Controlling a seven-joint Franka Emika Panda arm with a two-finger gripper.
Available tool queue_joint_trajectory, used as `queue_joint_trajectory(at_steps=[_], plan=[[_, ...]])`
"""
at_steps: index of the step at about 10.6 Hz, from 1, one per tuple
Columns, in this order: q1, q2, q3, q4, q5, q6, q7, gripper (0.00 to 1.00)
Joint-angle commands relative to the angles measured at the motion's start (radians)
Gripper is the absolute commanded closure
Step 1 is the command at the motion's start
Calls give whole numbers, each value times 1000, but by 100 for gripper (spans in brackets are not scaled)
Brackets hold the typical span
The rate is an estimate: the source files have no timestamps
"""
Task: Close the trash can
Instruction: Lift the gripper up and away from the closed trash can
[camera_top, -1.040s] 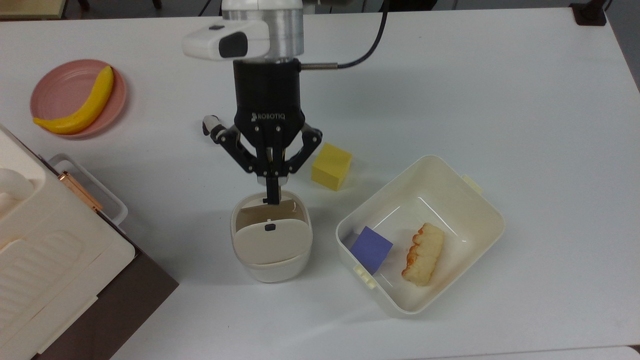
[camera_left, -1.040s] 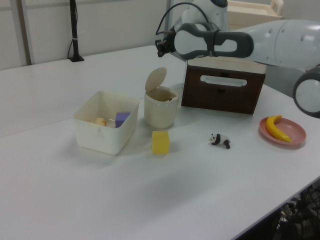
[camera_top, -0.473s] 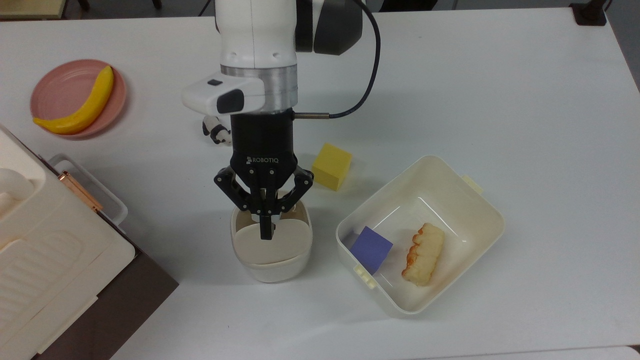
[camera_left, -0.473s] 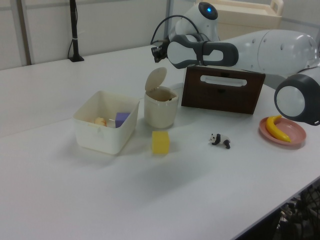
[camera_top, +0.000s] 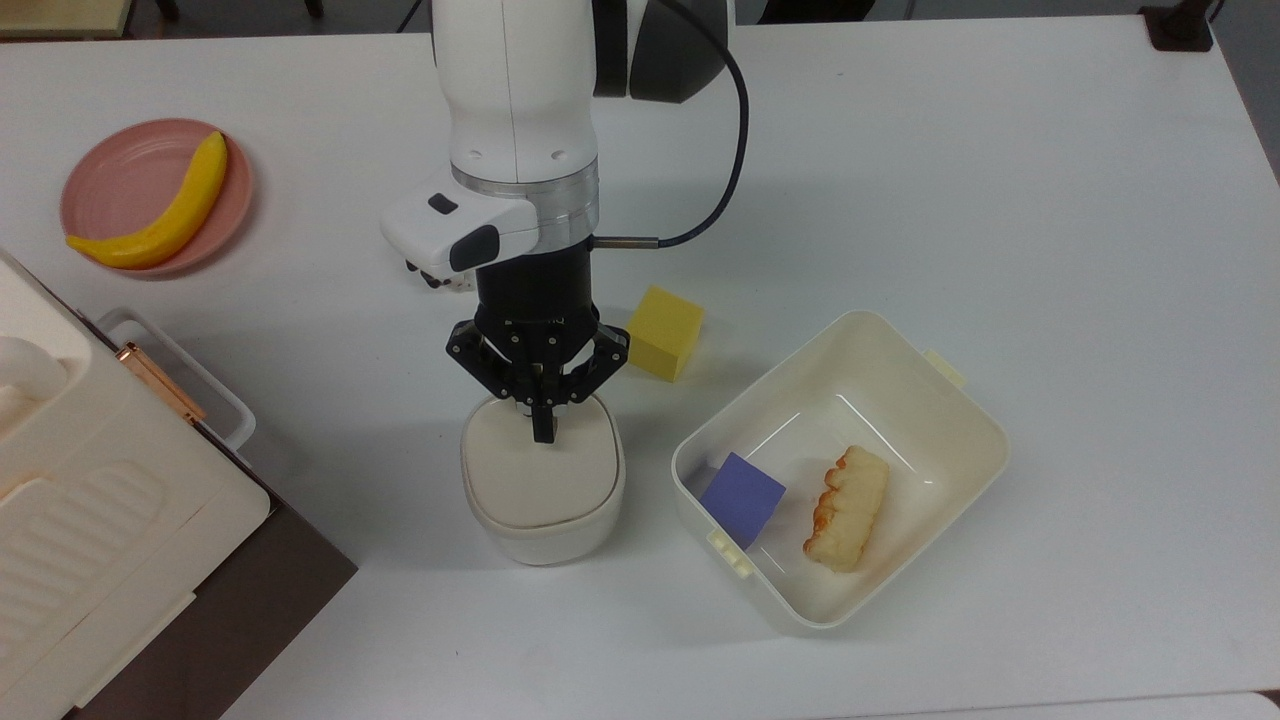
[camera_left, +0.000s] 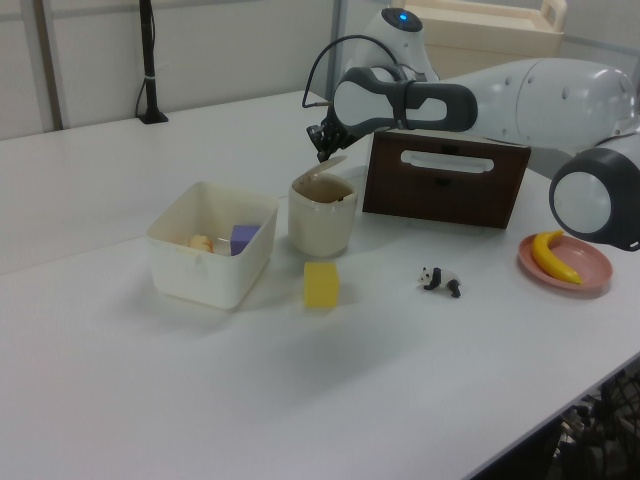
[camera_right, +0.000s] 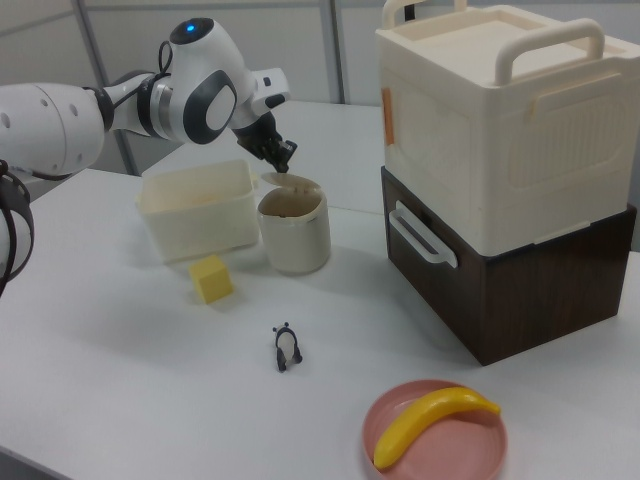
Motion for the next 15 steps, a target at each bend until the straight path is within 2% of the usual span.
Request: queue_joint_trajectory(at_steps=[1, 2, 7, 9, 10, 12, 13, 14, 15], plan=[[8, -22, -8, -35, -10, -41, 4, 100], [8, -19, -8, -52, -33, -41, 6, 100], [25, -8, -5, -143, -61, -40, 6, 100], [24, -22, -5, -141, -57, -45, 9, 100], [17, -51, -5, -138, -51, -75, 6, 100], [16, -146, 0, -135, -44, -270, 1, 99], [20, -189, 3, -135, -34, -392, 1, 81], [22, -227, 3, -137, -26, -514, 1, 43], [25, -258, 3, -135, -27, -617, 6, 0]])
